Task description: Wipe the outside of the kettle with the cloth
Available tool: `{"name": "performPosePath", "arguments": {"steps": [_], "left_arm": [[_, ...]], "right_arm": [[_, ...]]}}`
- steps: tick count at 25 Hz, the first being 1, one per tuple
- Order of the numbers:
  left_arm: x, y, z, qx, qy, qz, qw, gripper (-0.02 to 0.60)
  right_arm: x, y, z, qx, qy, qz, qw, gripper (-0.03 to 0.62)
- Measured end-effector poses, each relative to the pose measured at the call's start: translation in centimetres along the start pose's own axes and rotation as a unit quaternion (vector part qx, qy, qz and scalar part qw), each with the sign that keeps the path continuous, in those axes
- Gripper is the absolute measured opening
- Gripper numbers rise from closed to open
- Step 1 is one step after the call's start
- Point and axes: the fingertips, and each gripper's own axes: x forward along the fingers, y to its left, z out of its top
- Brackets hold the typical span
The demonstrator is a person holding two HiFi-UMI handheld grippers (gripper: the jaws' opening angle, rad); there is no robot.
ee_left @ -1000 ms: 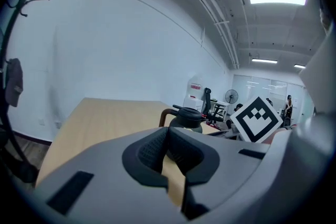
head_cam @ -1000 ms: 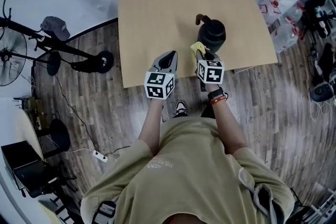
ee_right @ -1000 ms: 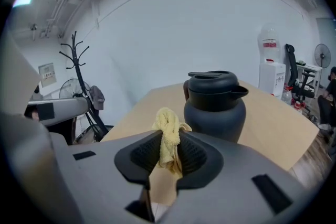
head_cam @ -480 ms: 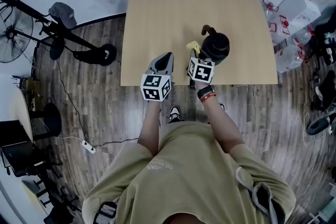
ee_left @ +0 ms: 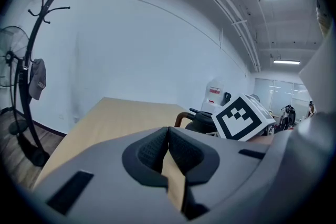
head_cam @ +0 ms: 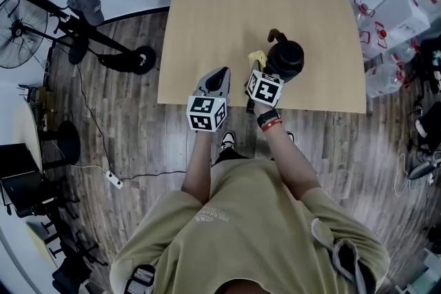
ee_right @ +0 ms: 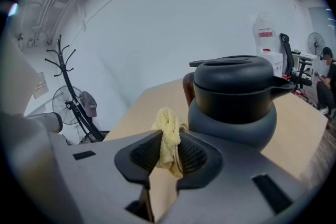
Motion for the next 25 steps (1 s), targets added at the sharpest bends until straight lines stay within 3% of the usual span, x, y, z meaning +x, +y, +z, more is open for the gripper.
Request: {"name": "performPosePath", "arguments": {"steps": [12,25], "left_arm": [[0.3,-2.1,-0.3,0.004,0.002,-0.015,0.9999,0.025],[2.3,-7.5,-0.8,0.019,0.021,-0.031,0.9991,0.025]], "right_arm": [[-2.5,-1.4,-0.6,0.002,0.003,0.008,1.0,0.095],[-5.6,-4.0,-1.5,-0.035,0.022,0.063,0.997,0.095]]}}
